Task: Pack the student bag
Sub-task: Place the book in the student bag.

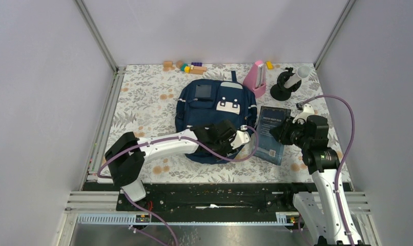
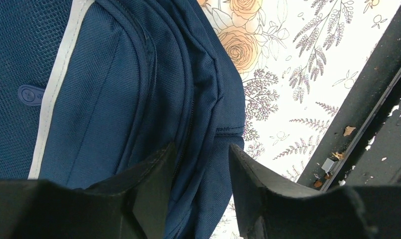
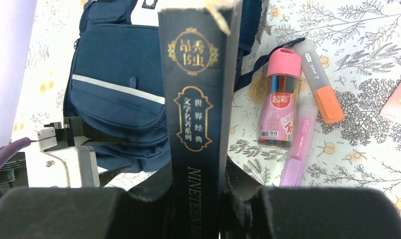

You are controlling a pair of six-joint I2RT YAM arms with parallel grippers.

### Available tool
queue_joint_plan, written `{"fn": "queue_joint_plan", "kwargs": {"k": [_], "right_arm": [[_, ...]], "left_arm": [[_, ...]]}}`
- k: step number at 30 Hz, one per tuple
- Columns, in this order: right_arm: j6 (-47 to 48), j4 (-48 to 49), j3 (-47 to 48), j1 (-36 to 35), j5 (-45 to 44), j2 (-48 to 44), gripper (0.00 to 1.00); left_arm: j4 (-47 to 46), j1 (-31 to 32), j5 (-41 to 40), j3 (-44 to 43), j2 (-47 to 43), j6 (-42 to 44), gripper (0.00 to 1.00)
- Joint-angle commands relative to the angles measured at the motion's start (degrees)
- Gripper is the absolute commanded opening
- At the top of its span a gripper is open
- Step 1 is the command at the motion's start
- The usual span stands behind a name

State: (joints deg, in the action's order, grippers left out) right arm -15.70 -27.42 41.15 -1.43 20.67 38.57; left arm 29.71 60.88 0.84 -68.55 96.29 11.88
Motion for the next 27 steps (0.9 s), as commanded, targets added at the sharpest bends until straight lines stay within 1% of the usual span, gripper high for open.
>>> {"fn": "queue_joint_plan", "kwargs": {"k": [1,4,6,8,9,12,14,15,17,19,20,22,23,24,27], "right_arm": [[-0.39,2.80,1.99,0.29,2.27,-1.92,0.00],[-0.42,2.63,2.01,0.28,2.43,-2.42,0.00],[-0.50,2.57,2.01,0.29,2.64,-2.61,0.00],[-0.60,2.62,2.10,0.28,2.86,-2.83,0.00],[-0.61,2.57,2.10,0.29,2.96,-2.92,0.00],[-0.81,2.60,1.99,0.29,3.13,-3.35,0.00],[-0.94,2.63,1.89,0.29,3.35,-3.47,0.00],[-0.99,2.60,1.84,0.29,3.45,-3.57,0.00],[-1.08,2.59,1.83,0.22,3.61,-3.65,0.00],[-1.17,2.62,1.84,0.29,3.62,-3.76,0.00],[-1.25,2.63,1.94,0.29,3.74,-3.75,0.00],[-1.32,2.61,1.95,0.27,3.76,-3.84,0.00],[-1.34,2.59,1.91,0.29,3.92,-3.87,0.00],[-1.48,2.55,1.96,0.24,4.01,-3.85,0.00],[-2.33,2.54,2.05,0.29,4.55,-4.30,0.00]], "left_arm": [[0.36,0.67,-2.17,0.16,-1.28,-0.32,0.52],[0.30,1.26,-3.88,0.53,-0.90,-0.19,0.59],[-0.40,1.51,-6.18,0.78,-0.69,-0.10,0.59],[-1.40,1.61,-10.16,1.09,-0.66,-0.15,0.58],[-2.27,1.68,-12.58,1.37,-0.81,-0.25,0.56],[-4.94,2.14,-21.99,2.26,-1.07,-0.53,0.43],[-5.57,2.29,-27.32,2.12,-0.93,-1.07,0.38],[-6.07,2.37,-29.08,2.18,-1.11,-1.35,0.36],[-7.43,2.71,-31.64,2.77,-1.71,-1.57,0.34],[-8.42,2.83,-33.22,3.24,-2.50,-1.75,0.34],[-8.58,2.84,-33.38,3.39,-2.85,-1.81,0.29],[-8.63,2.84,-32.09,3.51,-3.65,-2.01,0.16],[-8.54,2.84,-31.18,3.44,-3.93,-2.34,0.05],[-8.35,2.84,-30.64,3.15,-4.30,-2.91,0.00],[-7.74,2.85,-30.88,1.86,-6.06,-4.04,0.00]]}}
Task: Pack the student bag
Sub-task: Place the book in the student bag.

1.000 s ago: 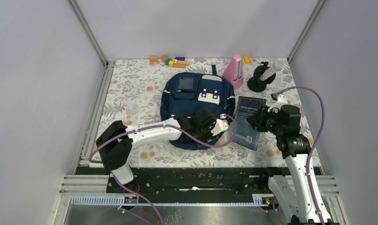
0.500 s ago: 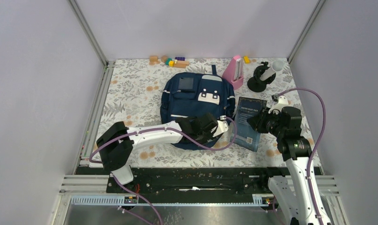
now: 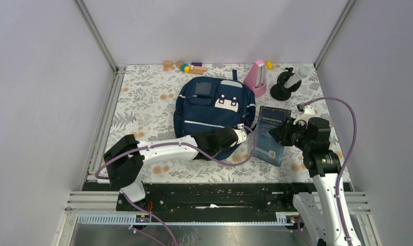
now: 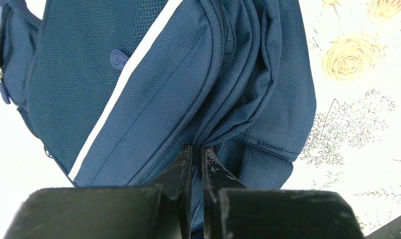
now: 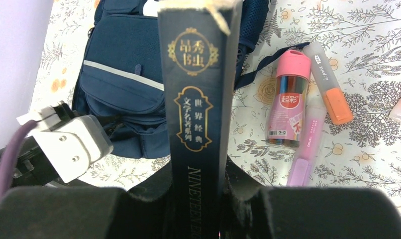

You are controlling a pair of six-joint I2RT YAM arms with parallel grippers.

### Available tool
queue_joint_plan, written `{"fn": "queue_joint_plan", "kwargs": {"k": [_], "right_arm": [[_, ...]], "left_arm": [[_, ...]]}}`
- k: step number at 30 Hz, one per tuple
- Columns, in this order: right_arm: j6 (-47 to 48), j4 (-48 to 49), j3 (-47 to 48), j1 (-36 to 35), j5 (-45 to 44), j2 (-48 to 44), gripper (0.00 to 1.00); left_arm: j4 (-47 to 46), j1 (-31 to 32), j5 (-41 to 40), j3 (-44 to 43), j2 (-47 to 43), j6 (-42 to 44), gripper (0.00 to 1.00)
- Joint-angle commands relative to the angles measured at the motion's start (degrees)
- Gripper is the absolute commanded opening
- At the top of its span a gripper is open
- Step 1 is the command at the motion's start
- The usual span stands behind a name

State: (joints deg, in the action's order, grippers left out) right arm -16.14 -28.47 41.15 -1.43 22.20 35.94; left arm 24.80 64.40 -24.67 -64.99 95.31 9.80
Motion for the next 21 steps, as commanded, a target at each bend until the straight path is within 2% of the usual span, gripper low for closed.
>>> {"fn": "queue_joint_plan", "kwargs": {"k": [1,8,12,18,21], "right_arm": [[-2.25,3.40,2.20,0.28,3.34,-2.01,0.00],[-4.30,1.04,2.82,0.23,9.05,-3.62,0.00],[-9.86,1.48,0.25,0.28,15.09,-5.03,0.00],[-22.06,13.06,-8.53,-0.34,24.07,-7.49,0.00],[-24.57,17.06,-12.32,-4.36,22.09,-7.59,0.00]], "left_arm": [[-2.82,-0.68,-5.78,-2.30,-6.07,-2.39,0.00],[-5.20,-0.77,-10.25,-6.42,-12.23,-2.39,0.00],[-6.82,-1.47,-11.95,-9.10,-12.59,-1.99,0.00],[-6.52,-2.08,-11.10,-13.06,-12.98,-4.31,0.00],[-8.31,-2.08,-9.57,-12.80,-14.52,-4.25,0.00]]}}
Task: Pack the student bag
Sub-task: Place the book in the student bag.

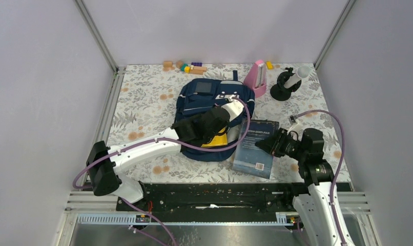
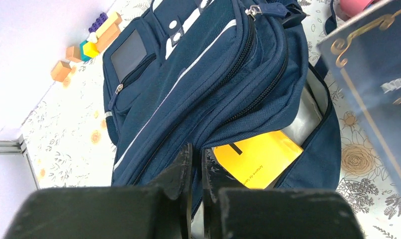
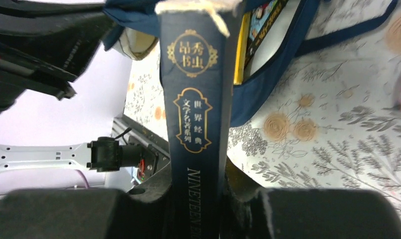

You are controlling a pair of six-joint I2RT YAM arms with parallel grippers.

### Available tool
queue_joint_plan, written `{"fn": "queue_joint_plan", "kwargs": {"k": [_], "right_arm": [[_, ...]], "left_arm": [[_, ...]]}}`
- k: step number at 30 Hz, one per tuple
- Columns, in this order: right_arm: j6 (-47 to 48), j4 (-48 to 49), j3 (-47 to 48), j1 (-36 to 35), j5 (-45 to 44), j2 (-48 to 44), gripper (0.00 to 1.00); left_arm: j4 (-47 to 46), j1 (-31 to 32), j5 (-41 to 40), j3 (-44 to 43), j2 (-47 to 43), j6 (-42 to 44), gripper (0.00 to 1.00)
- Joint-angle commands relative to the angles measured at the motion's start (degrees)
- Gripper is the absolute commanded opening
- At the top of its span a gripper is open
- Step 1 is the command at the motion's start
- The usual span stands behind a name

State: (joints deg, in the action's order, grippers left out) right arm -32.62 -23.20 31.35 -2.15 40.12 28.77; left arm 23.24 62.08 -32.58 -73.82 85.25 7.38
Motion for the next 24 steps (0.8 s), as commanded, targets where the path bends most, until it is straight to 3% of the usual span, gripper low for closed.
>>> {"fn": "queue_joint_plan", "kwargs": {"k": [1,7,13,24], "right_arm": [[-9.01,13.39,-3.58,-6.44,2.44,-0.65,0.00],[-14.95,28.32,-6.74,-20.74,-4.02,6.00,0.00],[-18.91,40.52,-7.07,-30.54,-11.22,13.98,0.00],[-23.81,69.84,-8.18,-39.89,-23.46,36.40,0.00]], "left_arm": [[-7.63,0.17,-1.36,-3.30,-5.11,-1.57,0.00],[-7.91,-0.02,-1.28,-2.82,-6.12,-0.97,0.00],[-7.09,-0.76,0.83,-3.01,-6.59,-2.49,0.00],[-7.57,-2.15,9.24,0.26,-10.98,-6.50,0.00]]}}
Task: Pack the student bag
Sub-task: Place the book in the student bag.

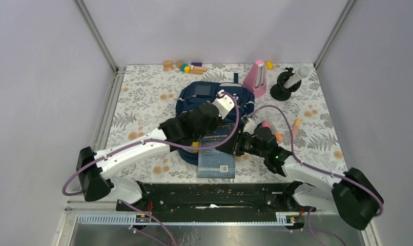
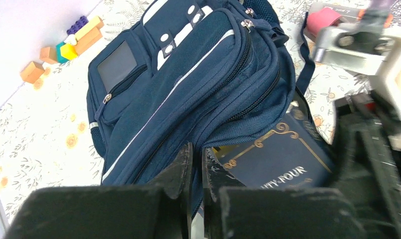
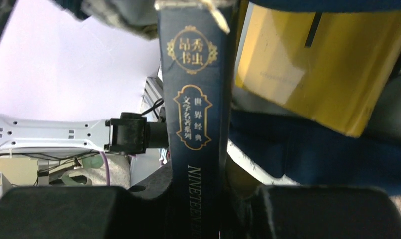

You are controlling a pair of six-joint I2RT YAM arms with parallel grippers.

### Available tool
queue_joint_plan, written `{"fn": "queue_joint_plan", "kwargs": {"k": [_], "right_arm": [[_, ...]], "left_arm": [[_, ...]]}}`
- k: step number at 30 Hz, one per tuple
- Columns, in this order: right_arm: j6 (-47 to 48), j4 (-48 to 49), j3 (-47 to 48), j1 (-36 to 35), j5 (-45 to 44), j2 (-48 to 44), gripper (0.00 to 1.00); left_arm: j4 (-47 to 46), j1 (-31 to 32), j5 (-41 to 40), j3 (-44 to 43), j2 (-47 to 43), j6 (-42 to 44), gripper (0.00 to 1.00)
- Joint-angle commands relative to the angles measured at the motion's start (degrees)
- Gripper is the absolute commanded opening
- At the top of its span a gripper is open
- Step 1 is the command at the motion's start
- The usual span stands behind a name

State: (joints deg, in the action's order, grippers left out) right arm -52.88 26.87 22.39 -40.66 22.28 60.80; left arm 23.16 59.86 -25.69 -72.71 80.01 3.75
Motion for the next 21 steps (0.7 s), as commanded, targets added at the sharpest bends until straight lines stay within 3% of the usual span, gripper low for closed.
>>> {"fn": "queue_joint_plan", "kwargs": {"k": [1,11,17,21], "right_arm": [[-4.07,22.90,0.99,-1.35,-6.18,6.40,0.00],[-6.92,38.03,4.88,-1.36,-15.05,24.85,0.00],[-0.09,38.46,5.44,-1.37,-26.65,25.91,0.00],[3.98,37.76,6.45,-1.37,-31.28,26.97,0.18]], "left_arm": [[-7.52,-0.07,2.62,-0.43,-6.19,-2.95,0.00],[-7.25,-0.29,3.41,0.69,-7.70,-3.09,0.00],[-7.02,-0.35,3.44,0.72,-7.94,-3.20,0.00],[-6.90,-0.35,3.80,0.71,-8.15,-3.31,0.00]]}}
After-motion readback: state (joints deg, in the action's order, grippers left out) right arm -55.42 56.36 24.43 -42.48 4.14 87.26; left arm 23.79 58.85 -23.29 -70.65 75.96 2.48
